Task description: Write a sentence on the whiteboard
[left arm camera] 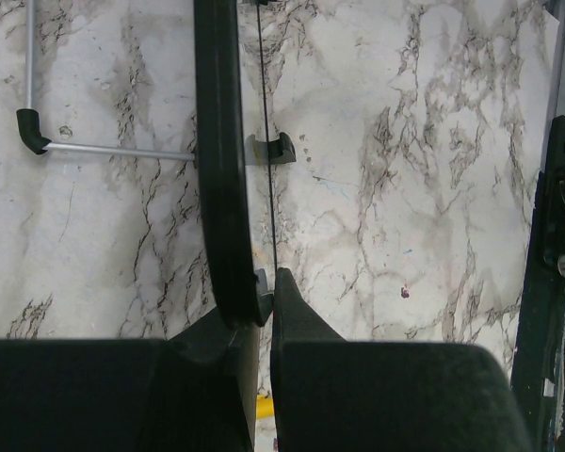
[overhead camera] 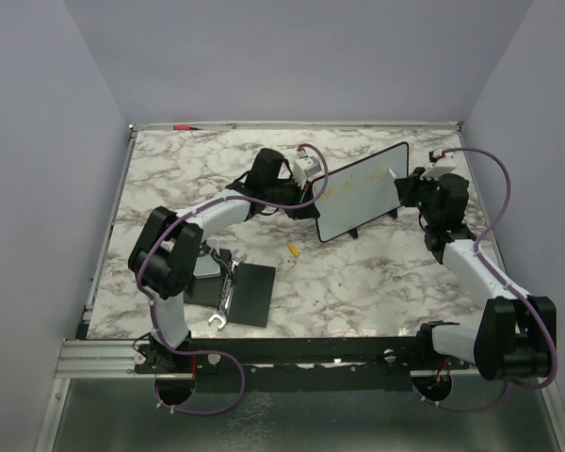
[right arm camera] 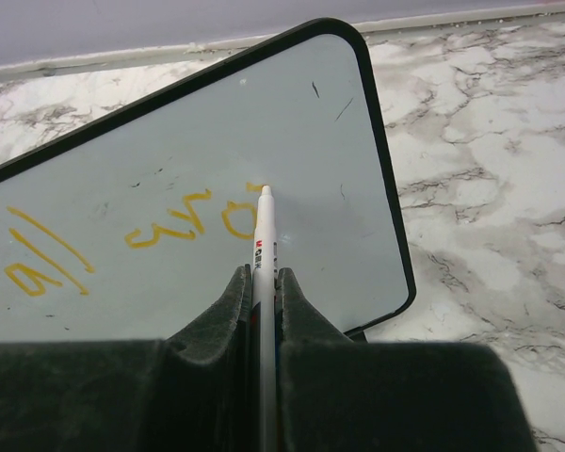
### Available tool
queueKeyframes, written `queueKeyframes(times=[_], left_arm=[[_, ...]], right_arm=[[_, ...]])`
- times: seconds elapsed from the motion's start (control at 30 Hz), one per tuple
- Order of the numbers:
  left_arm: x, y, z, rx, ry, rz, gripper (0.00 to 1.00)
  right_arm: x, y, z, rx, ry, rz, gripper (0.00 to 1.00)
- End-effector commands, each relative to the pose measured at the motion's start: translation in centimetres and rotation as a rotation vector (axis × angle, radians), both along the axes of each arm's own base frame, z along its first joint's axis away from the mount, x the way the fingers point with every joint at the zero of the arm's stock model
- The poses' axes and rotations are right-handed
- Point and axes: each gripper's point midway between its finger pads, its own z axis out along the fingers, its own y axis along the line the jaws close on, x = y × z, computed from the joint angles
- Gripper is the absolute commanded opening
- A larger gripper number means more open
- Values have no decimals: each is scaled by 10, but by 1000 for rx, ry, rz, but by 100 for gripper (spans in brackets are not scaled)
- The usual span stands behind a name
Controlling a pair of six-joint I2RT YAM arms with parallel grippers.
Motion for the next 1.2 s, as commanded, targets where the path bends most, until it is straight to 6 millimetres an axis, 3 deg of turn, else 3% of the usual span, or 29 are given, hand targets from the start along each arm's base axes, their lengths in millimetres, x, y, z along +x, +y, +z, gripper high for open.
queueKeyframes(times=[0.0, 0.53, 1.0, 1.17], left_arm=[[0, -1, -6, 14, -4, -23, 0], [0, -1, -6, 13, -5, -25, 0], [-1, -1, -5, 11, -5, -25, 0], [-1, -1, -4, 11, -6, -25, 0]], right_arm=[[-3, -7, -18, -4, 53, -41, 1], [-6, -8, -28, 3, 88, -47, 1], [12, -12, 8, -22, 4, -61, 1], [14, -10, 13, -24, -4, -47, 1]])
